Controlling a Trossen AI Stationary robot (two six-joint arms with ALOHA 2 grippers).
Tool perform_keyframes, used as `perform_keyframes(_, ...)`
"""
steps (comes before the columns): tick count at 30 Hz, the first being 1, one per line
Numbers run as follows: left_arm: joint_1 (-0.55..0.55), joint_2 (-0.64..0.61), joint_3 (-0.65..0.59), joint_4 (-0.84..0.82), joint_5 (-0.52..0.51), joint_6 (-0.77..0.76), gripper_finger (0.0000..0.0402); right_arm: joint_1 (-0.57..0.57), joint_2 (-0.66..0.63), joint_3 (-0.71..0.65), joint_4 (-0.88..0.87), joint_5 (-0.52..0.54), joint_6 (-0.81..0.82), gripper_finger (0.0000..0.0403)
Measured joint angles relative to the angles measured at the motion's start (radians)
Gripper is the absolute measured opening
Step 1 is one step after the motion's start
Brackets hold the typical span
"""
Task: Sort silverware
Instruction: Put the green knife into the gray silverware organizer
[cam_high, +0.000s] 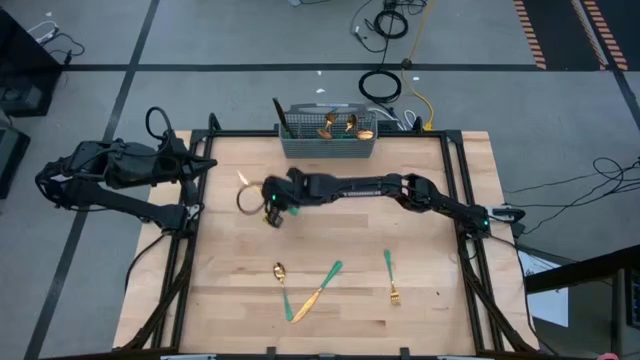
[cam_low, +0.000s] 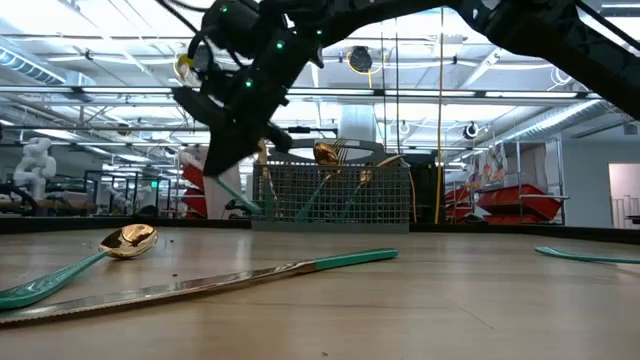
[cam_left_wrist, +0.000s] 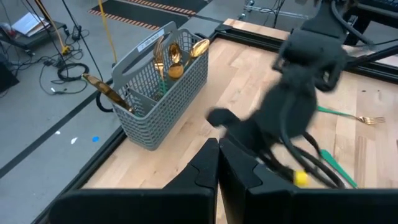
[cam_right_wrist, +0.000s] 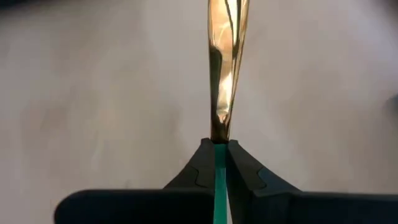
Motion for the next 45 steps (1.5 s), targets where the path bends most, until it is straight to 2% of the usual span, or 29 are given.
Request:
perform_keyframes(6, 0.0, 0.0, 0.0, 0.0, 0.0, 0.002, 0.0011, -0.071, -0.016, 0.004, 0.188, 0.077, 0.004, 0.0)
perform_keyframes(11, 0.0, 0.0, 0.0, 0.0, -0.015, 0.007, 0.0011, -0.126, -0.028, 0.003, 0.339, 0.22, -0.041, 0.0)
perform_keyframes(18, 0.0, 0.0, 0.0, -0.001, -0.026, 0.025, 0.0011, -0.202, -0.033, 0.006, 0.542, 0.245, -0.103, 0.0)
perform_keyframes(20, 0.0, 0.0, 0.0, -0.011, -0.04, 0.025, 0.0011, -0.212, -0.033, 0.006, 0.572, 0.288, -0.114, 0.0)
perform_keyframes(23, 0.0, 0.0, 0.0, -0.023, -0.059, 0.024, 0.0011, -0.227, -0.033, 0.006, 0.579, 0.336, -0.142, 0.0)
perform_keyframes(31, 0.0, 0.0, 0.0, -0.024, -0.07, 0.027, 0.0011, -0.275, -0.033, 0.006, 0.571, 0.384, -0.168, 0.0)
perform_keyframes(42, 0.0, 0.0, 0.0, -0.024, -0.07, 0.052, 0.0011, -0.304, -0.033, 0.006, 0.458, 0.387, -0.068, 0.0)
perform_keyframes(45, 0.0, 0.0, 0.0, -0.024, -0.07, 0.052, 0.0011, -0.302, -0.033, 0.006, 0.43, 0.422, -0.039, 0.0003)
